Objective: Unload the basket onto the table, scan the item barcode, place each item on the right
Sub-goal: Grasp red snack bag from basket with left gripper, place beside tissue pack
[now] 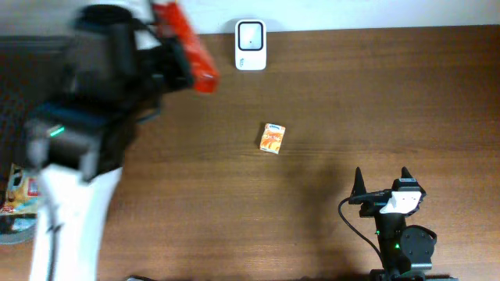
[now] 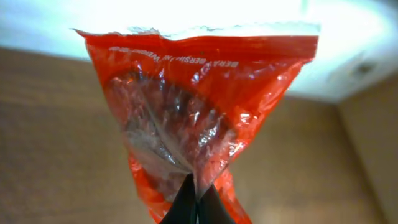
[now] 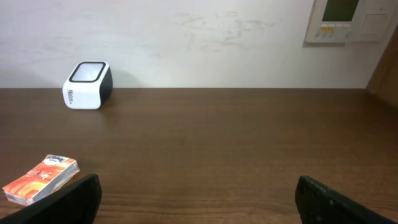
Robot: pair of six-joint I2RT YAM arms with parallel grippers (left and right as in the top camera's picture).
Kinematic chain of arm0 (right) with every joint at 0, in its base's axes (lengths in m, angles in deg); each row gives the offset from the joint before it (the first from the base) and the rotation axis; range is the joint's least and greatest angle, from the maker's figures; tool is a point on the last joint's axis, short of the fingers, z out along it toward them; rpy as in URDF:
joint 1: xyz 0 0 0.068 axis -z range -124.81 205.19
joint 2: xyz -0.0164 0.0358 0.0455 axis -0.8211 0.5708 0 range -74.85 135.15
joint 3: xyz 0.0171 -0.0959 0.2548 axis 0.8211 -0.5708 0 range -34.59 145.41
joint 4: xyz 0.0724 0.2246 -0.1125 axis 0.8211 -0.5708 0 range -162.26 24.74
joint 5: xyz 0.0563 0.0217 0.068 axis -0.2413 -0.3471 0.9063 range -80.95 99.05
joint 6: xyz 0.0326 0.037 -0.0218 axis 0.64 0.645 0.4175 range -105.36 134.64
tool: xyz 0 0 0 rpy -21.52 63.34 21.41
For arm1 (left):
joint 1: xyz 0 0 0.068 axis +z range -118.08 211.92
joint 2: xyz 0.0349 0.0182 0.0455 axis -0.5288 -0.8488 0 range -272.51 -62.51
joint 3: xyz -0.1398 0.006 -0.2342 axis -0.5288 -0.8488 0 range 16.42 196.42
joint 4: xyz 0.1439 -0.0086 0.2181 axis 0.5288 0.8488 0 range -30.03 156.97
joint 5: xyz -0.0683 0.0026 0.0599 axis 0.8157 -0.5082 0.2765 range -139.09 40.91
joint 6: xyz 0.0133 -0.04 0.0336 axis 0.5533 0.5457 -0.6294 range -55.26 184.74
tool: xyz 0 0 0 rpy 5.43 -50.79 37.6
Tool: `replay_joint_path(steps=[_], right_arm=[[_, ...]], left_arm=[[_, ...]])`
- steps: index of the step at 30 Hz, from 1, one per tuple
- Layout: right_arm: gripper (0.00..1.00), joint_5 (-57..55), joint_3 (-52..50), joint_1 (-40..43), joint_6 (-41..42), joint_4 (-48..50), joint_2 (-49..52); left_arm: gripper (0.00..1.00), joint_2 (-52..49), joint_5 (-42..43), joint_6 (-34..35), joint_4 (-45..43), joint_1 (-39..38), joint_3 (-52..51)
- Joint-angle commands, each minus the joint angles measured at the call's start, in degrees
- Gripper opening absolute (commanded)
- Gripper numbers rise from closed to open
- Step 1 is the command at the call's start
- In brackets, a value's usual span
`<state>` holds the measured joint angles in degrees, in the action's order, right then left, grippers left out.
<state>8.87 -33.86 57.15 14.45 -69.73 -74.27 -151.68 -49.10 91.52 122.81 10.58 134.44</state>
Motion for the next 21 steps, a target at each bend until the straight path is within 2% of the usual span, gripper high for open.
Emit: replay_joint_path(steps=[1, 9, 15, 17, 18, 19, 21], right_arm=[[0.98, -0.3, -0.4, 0.3, 0.2, -0.2, -0.4], [0.98, -0.4, -0.4, 0.3, 0.2, -0.2, -0.4], [0.99, -0.4, -0.4, 0.3, 0.2, -0.2, -0.4], [0.98, -0.4, -0.4, 0.3, 0.2, -0.2, -0.4], [0.98, -0.4, -0.4, 0.3, 0.2, -0.2, -0.4], [0.99, -0.4, -0.4, 0.3, 0.2, -0.2, -0.4], [0.98, -0.4, -0.4, 0.3, 0.2, -0.2, -0.4]], left_arm=[[0.00, -9.7, -8.0, -1.0, 0.0, -6.6, -4.6], [0.00, -30.2, -19.4, -1.0, -0.7, -11.9, -5.7], [0.00, -38.4, -12.7, -0.5, -0.9, -12.9, -5.7], [0.13, -38.2, -12.0, -0.5, -0.9, -12.9, -5.5], [0.36, -38.0, -11.8, -0.6, -0.4, -12.9, -4.9], [0.75, -37.7, -11.8, -0.8, 0.4, -12.9, -3.8], [0.87, -37.0, -11.8, -1.6, 3.7, -12.4, 0.0]])
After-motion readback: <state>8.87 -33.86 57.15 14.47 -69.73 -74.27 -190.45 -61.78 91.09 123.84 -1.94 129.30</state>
